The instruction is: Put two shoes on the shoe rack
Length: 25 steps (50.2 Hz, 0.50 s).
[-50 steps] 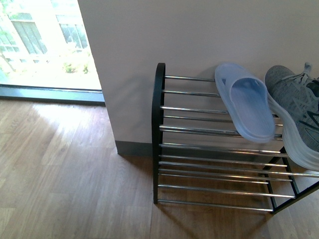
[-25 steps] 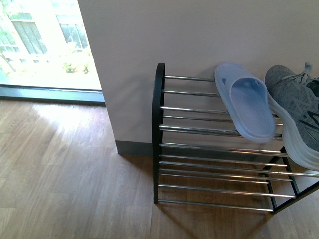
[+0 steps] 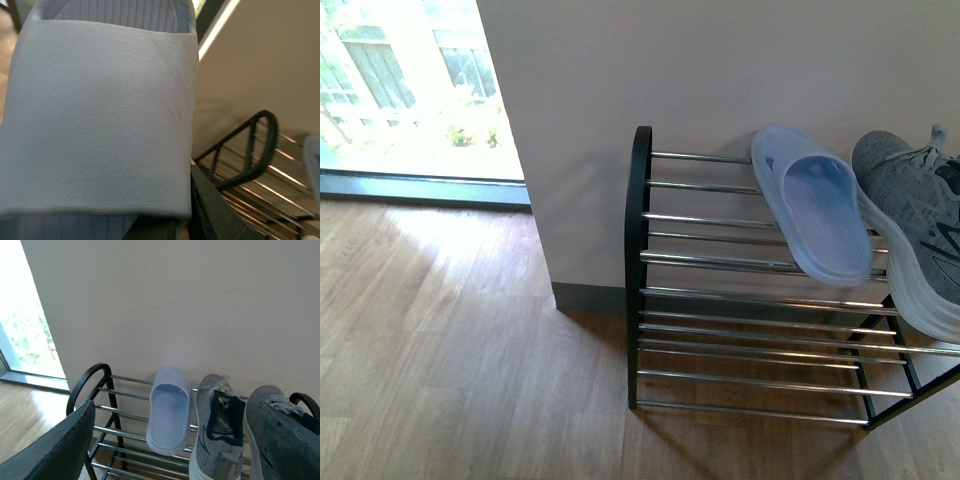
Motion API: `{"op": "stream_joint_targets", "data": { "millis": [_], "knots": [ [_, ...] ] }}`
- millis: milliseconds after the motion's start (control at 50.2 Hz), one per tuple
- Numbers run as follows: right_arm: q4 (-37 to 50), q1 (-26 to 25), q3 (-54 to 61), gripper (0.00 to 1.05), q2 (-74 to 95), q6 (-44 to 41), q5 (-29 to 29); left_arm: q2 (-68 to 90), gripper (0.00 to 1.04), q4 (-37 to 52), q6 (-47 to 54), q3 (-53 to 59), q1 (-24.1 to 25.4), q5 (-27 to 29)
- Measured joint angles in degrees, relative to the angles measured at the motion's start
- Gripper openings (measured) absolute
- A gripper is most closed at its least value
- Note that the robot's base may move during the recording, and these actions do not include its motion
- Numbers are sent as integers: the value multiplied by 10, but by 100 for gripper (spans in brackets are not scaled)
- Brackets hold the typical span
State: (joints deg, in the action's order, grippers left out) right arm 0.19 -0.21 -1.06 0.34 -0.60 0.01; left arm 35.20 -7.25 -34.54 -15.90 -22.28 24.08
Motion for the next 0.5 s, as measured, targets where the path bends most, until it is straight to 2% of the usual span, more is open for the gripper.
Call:
{"op": "stream_joint_targets", "data": {
  "millis": [20, 60, 139, 239, 338, 498],
  "knots": [
    [0, 0, 0, 97, 0, 0, 0, 12, 2, 10, -2, -4, 6, -15],
    [0, 0, 0, 96, 0, 0, 0, 55, 2, 51, -9, -16, 26, -67],
    [0, 0, 0, 95, 0, 0, 0, 159, 2, 124, -13, -50, 49, -136],
    [0, 0, 0, 95, 0, 0, 0, 273, 2, 189, -10, -98, 54, -200],
    [0, 0, 0, 96, 0, 0, 0, 353, 2, 214, -4, -134, 51, -221],
    [0, 0, 0, 95, 0, 0, 0, 493, 2, 225, 23, -234, 31, -288]
  ]
}}
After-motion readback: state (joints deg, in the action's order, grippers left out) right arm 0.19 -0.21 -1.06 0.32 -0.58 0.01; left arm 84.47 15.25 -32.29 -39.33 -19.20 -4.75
